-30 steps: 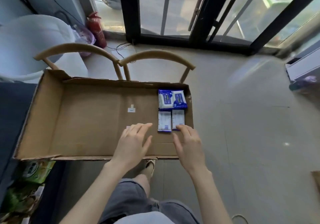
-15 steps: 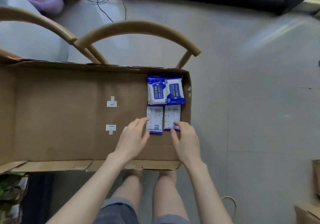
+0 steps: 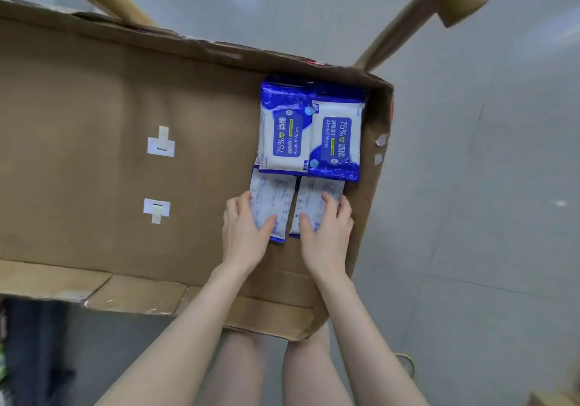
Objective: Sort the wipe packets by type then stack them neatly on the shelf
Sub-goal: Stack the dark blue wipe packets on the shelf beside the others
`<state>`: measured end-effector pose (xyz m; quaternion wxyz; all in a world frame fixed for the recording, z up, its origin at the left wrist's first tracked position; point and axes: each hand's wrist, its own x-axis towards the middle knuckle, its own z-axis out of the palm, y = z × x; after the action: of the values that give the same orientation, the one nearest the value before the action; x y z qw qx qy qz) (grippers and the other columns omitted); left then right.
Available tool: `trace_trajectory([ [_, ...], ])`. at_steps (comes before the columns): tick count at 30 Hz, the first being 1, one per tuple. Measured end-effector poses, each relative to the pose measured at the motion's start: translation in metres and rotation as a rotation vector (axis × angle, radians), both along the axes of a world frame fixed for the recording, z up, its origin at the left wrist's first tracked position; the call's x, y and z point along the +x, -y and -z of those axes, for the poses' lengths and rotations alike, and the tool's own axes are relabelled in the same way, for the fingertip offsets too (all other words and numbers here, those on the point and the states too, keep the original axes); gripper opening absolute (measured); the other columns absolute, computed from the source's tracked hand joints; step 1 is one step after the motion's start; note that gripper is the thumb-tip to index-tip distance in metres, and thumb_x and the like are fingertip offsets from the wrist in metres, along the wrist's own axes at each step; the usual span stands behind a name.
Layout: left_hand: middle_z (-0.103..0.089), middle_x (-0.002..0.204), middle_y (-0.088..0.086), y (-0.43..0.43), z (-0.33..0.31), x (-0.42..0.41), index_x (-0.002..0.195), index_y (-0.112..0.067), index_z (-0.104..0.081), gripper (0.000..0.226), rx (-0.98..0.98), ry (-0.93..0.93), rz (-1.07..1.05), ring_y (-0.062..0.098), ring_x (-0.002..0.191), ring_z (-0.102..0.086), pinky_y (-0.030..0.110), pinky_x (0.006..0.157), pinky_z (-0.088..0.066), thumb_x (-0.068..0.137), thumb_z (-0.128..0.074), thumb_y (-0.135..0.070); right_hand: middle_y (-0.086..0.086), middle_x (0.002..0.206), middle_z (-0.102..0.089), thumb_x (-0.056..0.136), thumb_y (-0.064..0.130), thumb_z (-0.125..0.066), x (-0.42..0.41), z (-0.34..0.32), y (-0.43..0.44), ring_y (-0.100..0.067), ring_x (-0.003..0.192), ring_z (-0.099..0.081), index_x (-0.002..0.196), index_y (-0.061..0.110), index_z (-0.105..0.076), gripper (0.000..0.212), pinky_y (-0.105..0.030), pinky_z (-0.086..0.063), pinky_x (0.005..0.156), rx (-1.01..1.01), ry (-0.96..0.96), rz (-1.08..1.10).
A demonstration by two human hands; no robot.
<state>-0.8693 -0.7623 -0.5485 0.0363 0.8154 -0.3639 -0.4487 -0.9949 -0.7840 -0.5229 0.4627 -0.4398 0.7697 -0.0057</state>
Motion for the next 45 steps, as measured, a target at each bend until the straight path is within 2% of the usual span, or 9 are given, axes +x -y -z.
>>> trace_trajectory([
  [6, -0.047, 0.108, -0.001, -0.003, 0.021, -0.001, 0.119, -0.013, -0.049, 0.049, -0.081, 0.056, -0.134, 0.021, 0.101, -0.050, 0.036, 0.088, -0.044, 0.078, -0.074, -0.021, -0.012, 0.147, -0.026, 0.086, 0.019, -0.065, 0.012, 0.031, -0.006, -0.026, 0.126, -0.028, 0.142, 0.011, -0.031, 0.066, -0.027, -0.024, 0.102, -0.107, -0.141, 0.025],
  [12, -0.045, 0.086, -0.009, -0.006, 0.025, 0.014, 0.092, -0.019, -0.055, 0.029, -0.069, -0.025, -0.258, 0.002, 0.071, -0.048, 0.005, 0.063, -0.036, 0.075, -0.078, -0.016, -0.014, 0.138, -0.034, 0.082, 0.016, -0.072, 0.012, 0.043, -0.004, -0.027, 0.125, -0.032, 0.146, 0.007, -0.021, 0.084, -0.024, -0.020, 0.101, -0.080, -0.152, 0.065],
  [18, -0.065, 0.090, -0.014, -0.018, 0.017, 0.029, 0.086, -0.028, -0.050, 0.025, -0.094, -0.216, -0.350, -0.002, 0.078, -0.063, 0.016, 0.068, -0.051, 0.083, -0.071, -0.014, -0.010, 0.126, -0.042, 0.078, 0.016, -0.076, 0.015, 0.043, -0.006, -0.025, 0.117, -0.044, 0.134, 0.007, -0.038, 0.069, -0.020, -0.030, 0.092, -0.035, -0.084, 0.098],
  [28, -0.069, 0.091, -0.012, -0.038, -0.048, 0.036, 0.095, -0.025, -0.057, 0.011, -0.229, -0.369, -0.568, -0.001, 0.076, -0.068, 0.015, 0.059, -0.052, 0.091, -0.061, -0.016, 0.010, 0.091, -0.065, 0.080, 0.009, -0.074, 0.023, -0.019, -0.015, 0.002, 0.073, -0.064, 0.097, 0.015, -0.056, 0.026, -0.007, -0.048, 0.055, 0.001, 0.346, 0.385],
  [35, -0.071, 0.097, -0.002, -0.071, -0.148, 0.038, 0.112, -0.020, -0.050, 0.031, -0.398, -0.473, -0.826, 0.012, 0.082, -0.070, 0.026, 0.064, -0.057, 0.086, -0.066, -0.013, -0.006, 0.094, -0.074, 0.090, 0.019, -0.064, 0.038, -0.113, -0.020, -0.023, 0.089, -0.071, 0.096, 0.009, -0.068, 0.012, -0.038, -0.058, 0.078, 0.111, 0.644, 0.305],
  [37, -0.068, 0.098, 0.001, -0.084, -0.178, 0.044, 0.107, -0.022, -0.048, 0.032, -0.463, -0.403, -0.866, 0.017, 0.085, -0.069, 0.032, 0.067, -0.057, 0.084, -0.069, -0.014, -0.008, 0.098, -0.074, 0.094, 0.024, -0.058, 0.051, -0.146, -0.028, -0.025, 0.091, -0.070, 0.101, 0.007, -0.067, 0.020, -0.038, -0.057, 0.080, 0.152, 0.718, 0.280],
  [40, -0.063, 0.110, 0.000, -0.107, -0.211, 0.055, 0.110, -0.025, -0.053, 0.030, -0.520, -0.318, -0.837, 0.015, 0.097, -0.064, 0.022, 0.074, -0.053, 0.085, -0.069, -0.024, -0.009, 0.101, -0.073, 0.097, 0.035, -0.048, 0.074, -0.195, -0.043, -0.025, 0.093, -0.070, 0.104, 0.010, -0.067, 0.032, -0.037, -0.058, 0.076, 0.289, 0.841, 0.277],
  [42, -0.059, 0.118, 0.002, -0.124, -0.232, 0.066, 0.122, -0.024, -0.054, 0.045, -0.510, -0.298, -0.825, 0.014, 0.104, -0.061, 0.025, 0.082, -0.053, 0.084, -0.064, -0.044, -0.006, 0.098, -0.074, 0.097, 0.041, -0.042, 0.093, -0.223, -0.053, -0.021, 0.089, -0.071, 0.102, 0.015, -0.068, 0.037, -0.034, -0.057, 0.071, 0.404, 0.924, 0.254],
  [45, -0.059, 0.124, -0.005, -0.148, -0.267, 0.090, 0.133, -0.027, -0.048, 0.064, -0.529, -0.365, -0.841, 0.009, 0.112, -0.058, 0.034, 0.095, -0.050, 0.079, -0.058, -0.061, -0.008, 0.100, -0.073, 0.098, 0.041, -0.043, 0.126, -0.256, -0.073, -0.022, 0.091, -0.070, 0.099, 0.014, -0.071, 0.040, -0.037, -0.052, 0.084, 0.473, 0.992, 0.120],
])
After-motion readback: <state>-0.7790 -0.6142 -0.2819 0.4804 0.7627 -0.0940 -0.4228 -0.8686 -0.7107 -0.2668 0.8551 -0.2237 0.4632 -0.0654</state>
